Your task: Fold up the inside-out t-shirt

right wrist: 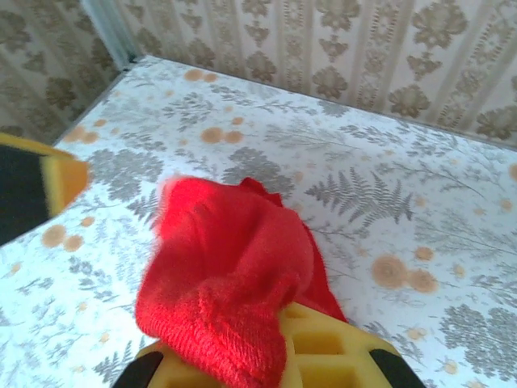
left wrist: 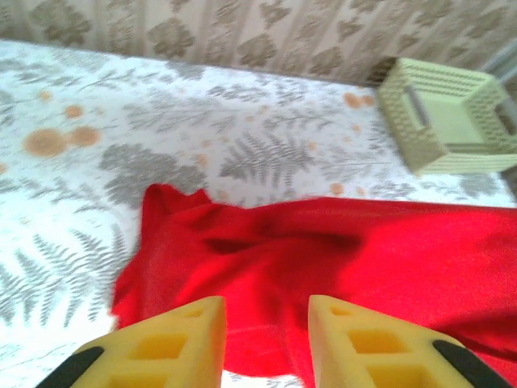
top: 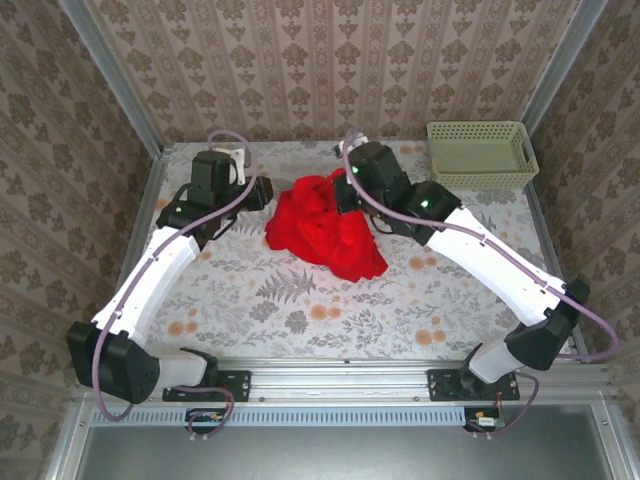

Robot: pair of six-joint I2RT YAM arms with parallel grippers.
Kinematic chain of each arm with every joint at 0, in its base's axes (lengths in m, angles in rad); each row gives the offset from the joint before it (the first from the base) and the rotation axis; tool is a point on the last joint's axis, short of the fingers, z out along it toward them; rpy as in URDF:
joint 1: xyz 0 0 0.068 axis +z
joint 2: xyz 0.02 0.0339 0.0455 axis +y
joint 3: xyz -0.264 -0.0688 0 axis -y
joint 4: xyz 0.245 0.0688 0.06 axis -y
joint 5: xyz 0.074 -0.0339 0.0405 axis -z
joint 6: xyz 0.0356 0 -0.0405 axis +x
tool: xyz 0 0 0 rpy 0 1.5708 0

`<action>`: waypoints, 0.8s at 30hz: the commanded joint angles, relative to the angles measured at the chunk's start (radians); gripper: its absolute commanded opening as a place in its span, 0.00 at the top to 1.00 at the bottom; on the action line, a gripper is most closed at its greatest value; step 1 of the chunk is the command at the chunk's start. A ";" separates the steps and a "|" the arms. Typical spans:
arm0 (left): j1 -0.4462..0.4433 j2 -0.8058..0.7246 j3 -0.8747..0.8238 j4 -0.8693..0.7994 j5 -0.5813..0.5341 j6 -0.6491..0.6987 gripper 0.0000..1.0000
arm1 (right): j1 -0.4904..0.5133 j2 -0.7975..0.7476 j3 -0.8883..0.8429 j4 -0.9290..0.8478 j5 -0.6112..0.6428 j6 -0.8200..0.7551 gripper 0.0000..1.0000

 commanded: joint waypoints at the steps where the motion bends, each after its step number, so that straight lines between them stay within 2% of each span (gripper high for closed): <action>1: 0.082 0.010 -0.122 -0.065 -0.037 -0.087 0.63 | 0.047 0.102 -0.075 -0.007 -0.027 0.068 1.00; 4: 0.107 -0.092 -0.271 -0.011 -0.028 -0.141 0.57 | 0.080 0.214 -0.098 0.041 -0.105 0.132 0.95; 5: 0.107 -0.131 -0.316 -0.011 -0.036 -0.154 0.54 | 0.090 0.253 -0.088 0.048 -0.131 0.144 0.91; 8: 0.107 -0.236 -0.426 -0.027 -0.039 -0.193 0.50 | 0.113 0.329 -0.050 0.034 -0.196 0.143 0.64; 11: 0.107 -0.329 -0.535 -0.019 -0.005 -0.249 0.47 | 0.130 0.236 -0.145 0.123 -0.271 0.057 0.43; 13: 0.095 -0.361 -0.586 -0.005 0.035 -0.281 0.47 | 0.113 0.134 -0.235 0.144 -0.244 0.043 0.36; 16: 0.019 -0.374 -0.621 0.017 0.055 -0.316 0.42 | 0.024 0.009 -0.350 0.107 -0.231 0.081 0.35; 19: -0.131 -0.364 -0.617 0.069 0.025 -0.344 0.34 | -0.061 -0.072 -0.476 0.106 -0.256 0.135 0.37; 22: -0.241 -0.325 -0.602 0.126 -0.020 -0.356 0.27 | -0.086 -0.091 -0.558 0.115 -0.269 0.195 0.40; 24: -0.258 -0.287 -0.605 0.157 -0.017 -0.374 0.24 | -0.086 -0.083 -0.584 0.121 -0.274 0.234 0.42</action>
